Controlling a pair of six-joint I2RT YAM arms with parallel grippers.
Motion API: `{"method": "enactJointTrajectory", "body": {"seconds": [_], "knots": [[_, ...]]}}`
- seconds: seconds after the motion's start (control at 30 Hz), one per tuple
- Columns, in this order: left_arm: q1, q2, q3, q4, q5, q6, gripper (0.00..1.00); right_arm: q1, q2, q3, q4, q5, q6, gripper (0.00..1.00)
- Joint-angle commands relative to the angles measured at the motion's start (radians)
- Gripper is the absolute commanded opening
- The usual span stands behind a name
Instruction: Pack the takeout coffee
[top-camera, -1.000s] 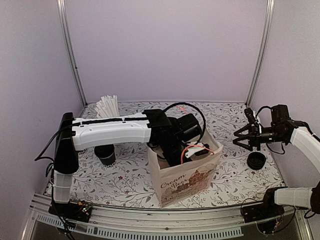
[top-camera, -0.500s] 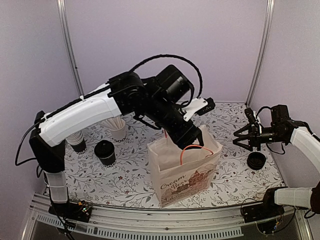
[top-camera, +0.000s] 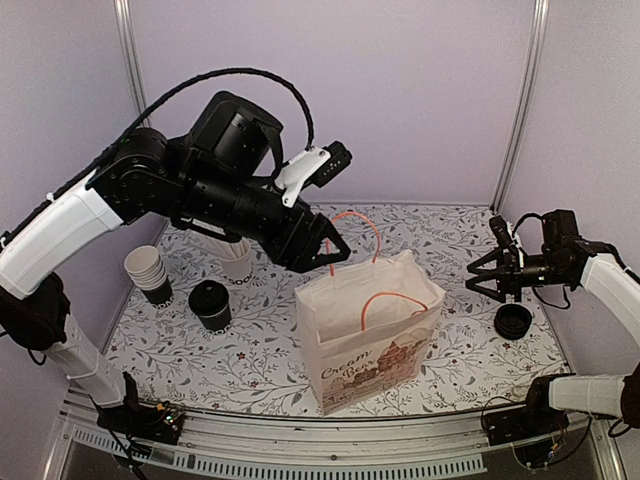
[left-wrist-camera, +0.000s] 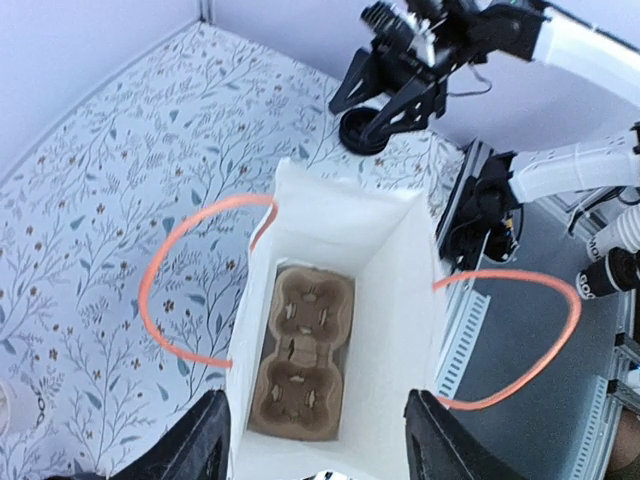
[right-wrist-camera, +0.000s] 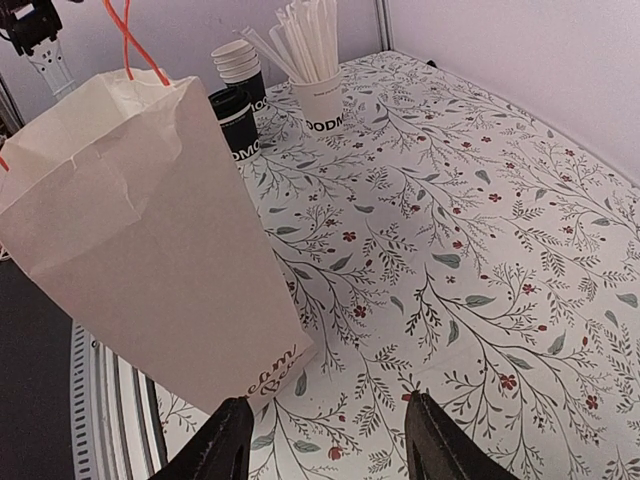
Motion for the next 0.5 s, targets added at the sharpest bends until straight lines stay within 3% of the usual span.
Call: {"method": "enactJointTrajectory", "body": {"seconds": [0.0, 0.13, 0.23, 0.47], "knots": [[0.024, -0.046, -0.144, 0.001, -0.036, -0.097, 0.62, -0.001, -0.015, -0.003, -0.016, -0.019, -0.014, 0.54], [0.050, -0.040, -0.210, 0.005, -0.007, -0.107, 0.61, -0.001, -0.011, -0.002, -0.017, -0.019, -0.015, 0.54], [0.064, -0.018, -0.221, 0.003, -0.007, -0.089, 0.51, -0.001, -0.014, -0.002, -0.018, -0.019, -0.016, 0.55], [0.105, 0.043, -0.211, 0.009, 0.044, -0.025, 0.38, -0.001, -0.021, -0.003, -0.017, -0.015, -0.017, 0.54]]}}
